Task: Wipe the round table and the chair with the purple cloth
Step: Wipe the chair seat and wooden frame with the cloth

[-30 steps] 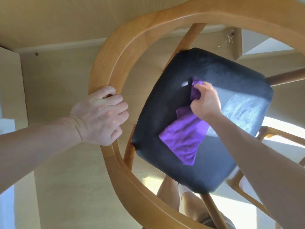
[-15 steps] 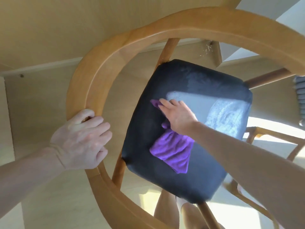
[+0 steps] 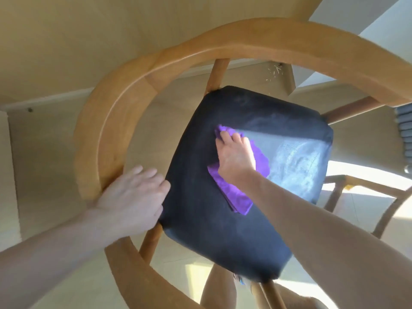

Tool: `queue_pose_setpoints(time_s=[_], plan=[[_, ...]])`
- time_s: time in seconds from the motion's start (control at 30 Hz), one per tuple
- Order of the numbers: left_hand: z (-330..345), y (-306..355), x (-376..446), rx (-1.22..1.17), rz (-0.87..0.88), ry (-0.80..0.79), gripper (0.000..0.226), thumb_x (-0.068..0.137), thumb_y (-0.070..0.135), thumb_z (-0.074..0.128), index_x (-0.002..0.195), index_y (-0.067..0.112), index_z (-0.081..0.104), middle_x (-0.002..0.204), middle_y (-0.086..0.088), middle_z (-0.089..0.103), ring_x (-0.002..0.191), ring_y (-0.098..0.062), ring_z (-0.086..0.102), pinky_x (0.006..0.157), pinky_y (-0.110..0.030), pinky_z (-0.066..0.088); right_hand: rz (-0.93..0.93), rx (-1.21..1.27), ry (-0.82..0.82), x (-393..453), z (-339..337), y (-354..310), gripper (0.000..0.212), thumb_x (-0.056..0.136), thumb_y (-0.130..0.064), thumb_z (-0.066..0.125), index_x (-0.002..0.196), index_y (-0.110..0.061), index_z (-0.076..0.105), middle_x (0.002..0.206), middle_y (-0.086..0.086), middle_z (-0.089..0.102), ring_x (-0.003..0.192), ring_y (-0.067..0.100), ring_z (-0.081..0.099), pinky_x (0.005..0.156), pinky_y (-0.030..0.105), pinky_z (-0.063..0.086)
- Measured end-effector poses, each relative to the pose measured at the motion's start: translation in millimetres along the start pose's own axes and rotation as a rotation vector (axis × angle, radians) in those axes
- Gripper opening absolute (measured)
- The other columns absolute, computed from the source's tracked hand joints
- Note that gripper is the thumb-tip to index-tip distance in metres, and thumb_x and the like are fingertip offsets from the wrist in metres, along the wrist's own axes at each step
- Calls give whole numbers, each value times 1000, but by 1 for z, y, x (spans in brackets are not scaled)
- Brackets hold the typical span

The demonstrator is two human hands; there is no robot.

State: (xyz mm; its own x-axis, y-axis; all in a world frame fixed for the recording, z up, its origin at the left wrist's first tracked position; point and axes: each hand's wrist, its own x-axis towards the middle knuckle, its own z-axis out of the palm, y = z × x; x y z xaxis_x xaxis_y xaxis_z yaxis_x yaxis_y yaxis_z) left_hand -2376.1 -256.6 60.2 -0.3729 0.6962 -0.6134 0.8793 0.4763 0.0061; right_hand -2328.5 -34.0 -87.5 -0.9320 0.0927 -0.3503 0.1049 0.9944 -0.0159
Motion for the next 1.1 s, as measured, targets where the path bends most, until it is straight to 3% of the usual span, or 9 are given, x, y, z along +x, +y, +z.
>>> queue_pose_setpoints(time_s=[0.13, 0.27, 0.4, 0.5, 0.63, 0.7, 0.97, 1.03, 1.1], plan=[[7, 55, 71, -237, -93, -2, 55, 93, 29, 55, 145, 22, 39, 148, 1, 44, 137, -22, 40, 113, -37, 37, -129, -26, -20, 6, 3, 46, 49, 96, -32, 54, 143, -21, 47, 143, 0, 41, 117, 27, 45, 91, 38, 36], [29, 74, 135, -386, -249, -108, 108, 88, 25, 74, 162, 28, -5, 170, -7, -17, 157, -41, -3, 117, -55, 37, 232, 68, 21, 13, -3, 134, 48, 92, -35, 59, 138, -22, 50, 142, 4, 43, 119, 34, 44, 94, 44, 40], [55, 94, 154, -391, -370, -206, 146, 72, 36, 92, 159, 30, -26, 161, -12, -41, 154, -48, -16, 95, -45, 58, 663, 312, -3, 12, 0, 163, 56, 85, -29, 64, 137, -15, 49, 144, 10, 39, 123, 41, 43, 99, 49, 42], [60, 101, 157, -301, -378, -181, 150, 71, 40, 92, 156, 26, -30, 160, -17, -41, 154, -50, -14, 85, -37, 60, 526, 261, 28, 9, -2, 123, 59, 78, -36, 71, 128, -14, 50, 137, 10, 43, 115, 39, 47, 89, 44, 44], [55, 99, 154, -283, -384, -193, 148, 72, 45, 91, 157, 28, -28, 161, -15, -40, 155, -47, -13, 82, -34, 61, -165, 174, -10, -5, -1, 64, 47, 86, -32, 65, 129, -19, 53, 136, 2, 46, 117, 30, 45, 92, 39, 34], [52, 100, 153, -285, -388, -188, 147, 72, 44, 91, 157, 29, -28, 161, -12, -40, 155, -46, -13, 82, -34, 61, -304, 145, -43, -9, -1, 72, 42, 93, -34, 57, 132, -18, 55, 135, 0, 47, 116, 28, 45, 89, 38, 33], [51, 104, 154, -254, -409, -177, 149, 71, 43, 92, 156, 30, -29, 161, -12, -40, 156, -45, -11, 77, -34, 62, 553, 299, -67, -24, 3, 158, 69, 76, -16, 62, 142, -16, 43, 141, 7, 39, 116, 37, 46, 90, 43, 41], [52, 104, 154, -242, -406, -182, 148, 72, 44, 91, 156, 30, -30, 161, -13, -40, 156, -46, -10, 74, -32, 60, 471, 284, -129, -38, 2, 126, 71, 77, -17, 61, 145, -17, 41, 142, 5, 38, 120, 34, 45, 94, 43, 39], [52, 103, 154, -222, -404, -181, 148, 73, 46, 90, 156, 29, -31, 161, -15, -40, 156, -47, -9, 69, -29, 58, 151, 236, -176, -53, 0, 93, 58, 78, -23, 63, 136, -23, 51, 136, 0, 44, 118, 28, 46, 91, 38, 35]])
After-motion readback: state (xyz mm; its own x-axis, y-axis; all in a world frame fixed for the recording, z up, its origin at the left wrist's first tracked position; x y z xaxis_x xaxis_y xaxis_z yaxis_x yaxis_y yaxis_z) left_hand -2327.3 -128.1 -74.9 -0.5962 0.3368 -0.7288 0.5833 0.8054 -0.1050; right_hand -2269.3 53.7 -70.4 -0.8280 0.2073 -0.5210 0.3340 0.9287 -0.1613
